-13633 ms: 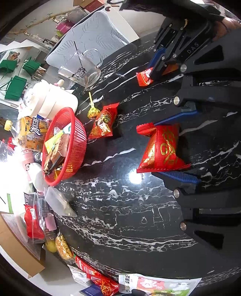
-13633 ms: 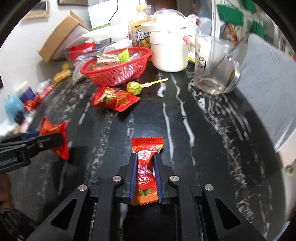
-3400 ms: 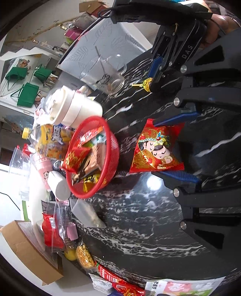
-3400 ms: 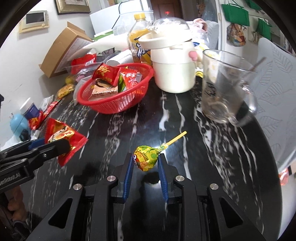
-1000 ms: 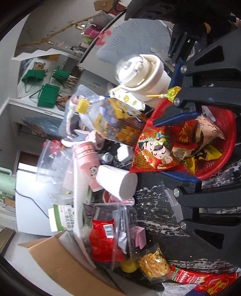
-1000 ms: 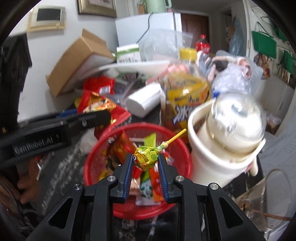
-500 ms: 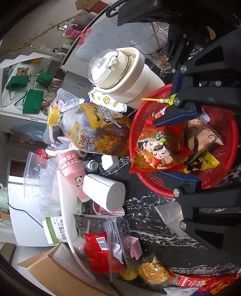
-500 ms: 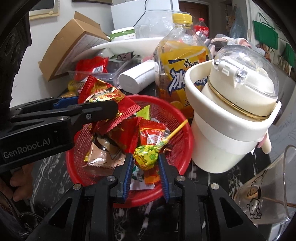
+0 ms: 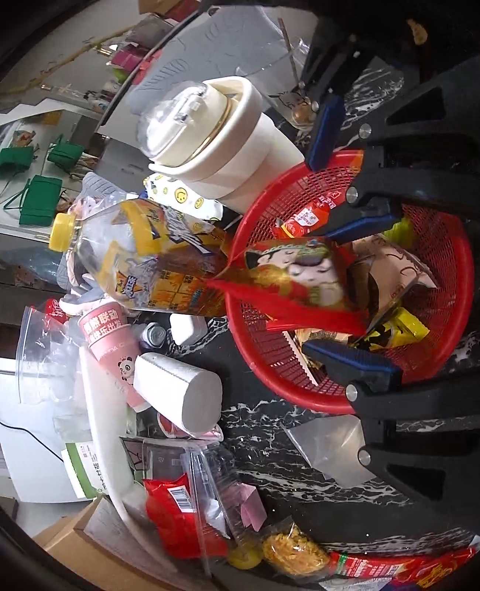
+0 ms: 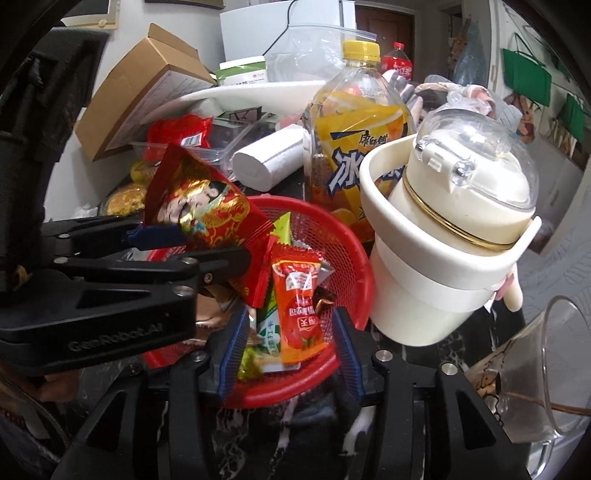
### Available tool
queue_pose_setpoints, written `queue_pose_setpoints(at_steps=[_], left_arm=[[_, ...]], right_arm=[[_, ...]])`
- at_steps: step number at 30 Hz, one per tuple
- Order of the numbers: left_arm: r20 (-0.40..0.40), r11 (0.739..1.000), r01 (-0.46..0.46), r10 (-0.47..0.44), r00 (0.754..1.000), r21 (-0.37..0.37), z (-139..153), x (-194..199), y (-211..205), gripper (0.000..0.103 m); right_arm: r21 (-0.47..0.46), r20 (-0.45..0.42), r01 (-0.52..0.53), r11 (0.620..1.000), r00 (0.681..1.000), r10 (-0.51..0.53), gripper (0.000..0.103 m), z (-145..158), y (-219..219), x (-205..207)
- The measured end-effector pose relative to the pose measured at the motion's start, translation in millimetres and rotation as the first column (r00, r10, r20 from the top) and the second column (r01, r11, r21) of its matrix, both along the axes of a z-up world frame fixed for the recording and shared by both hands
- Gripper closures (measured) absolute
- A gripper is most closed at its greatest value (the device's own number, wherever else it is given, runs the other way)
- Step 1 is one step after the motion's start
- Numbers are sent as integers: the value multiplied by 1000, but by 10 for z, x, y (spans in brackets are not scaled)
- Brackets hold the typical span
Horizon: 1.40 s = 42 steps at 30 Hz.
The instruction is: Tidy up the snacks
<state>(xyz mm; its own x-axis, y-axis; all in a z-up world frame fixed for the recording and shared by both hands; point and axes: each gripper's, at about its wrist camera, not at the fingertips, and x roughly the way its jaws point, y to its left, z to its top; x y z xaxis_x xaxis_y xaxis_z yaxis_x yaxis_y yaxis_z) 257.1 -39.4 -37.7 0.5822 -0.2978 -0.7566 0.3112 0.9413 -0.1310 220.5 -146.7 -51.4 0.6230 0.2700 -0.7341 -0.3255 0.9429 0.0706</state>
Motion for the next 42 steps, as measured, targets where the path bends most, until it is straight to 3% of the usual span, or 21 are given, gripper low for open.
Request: queue_pose_setpoints(at_steps=[13, 22, 38, 42], left_arm=[[-7, 999, -1, 2, 1000, 38, 16, -49, -65, 52], [43, 999, -10, 9, 999, 33, 184, -158, -27, 52], [183, 999, -48, 42, 982, 26, 833, -413, 81, 52], [226, 999, -50, 45, 973, 17, 1031, -546, 89, 52]], right_arm=[[-29, 23, 35, 999, 999, -35, 49, 110, -40, -113], [-25, 51, 54, 998, 997, -52, 49, 293, -91, -225], [3, 148, 68, 998, 987, -68, 49, 851, -122, -398], [10, 194, 74, 997, 978, -74, 44, 1059, -155, -526]])
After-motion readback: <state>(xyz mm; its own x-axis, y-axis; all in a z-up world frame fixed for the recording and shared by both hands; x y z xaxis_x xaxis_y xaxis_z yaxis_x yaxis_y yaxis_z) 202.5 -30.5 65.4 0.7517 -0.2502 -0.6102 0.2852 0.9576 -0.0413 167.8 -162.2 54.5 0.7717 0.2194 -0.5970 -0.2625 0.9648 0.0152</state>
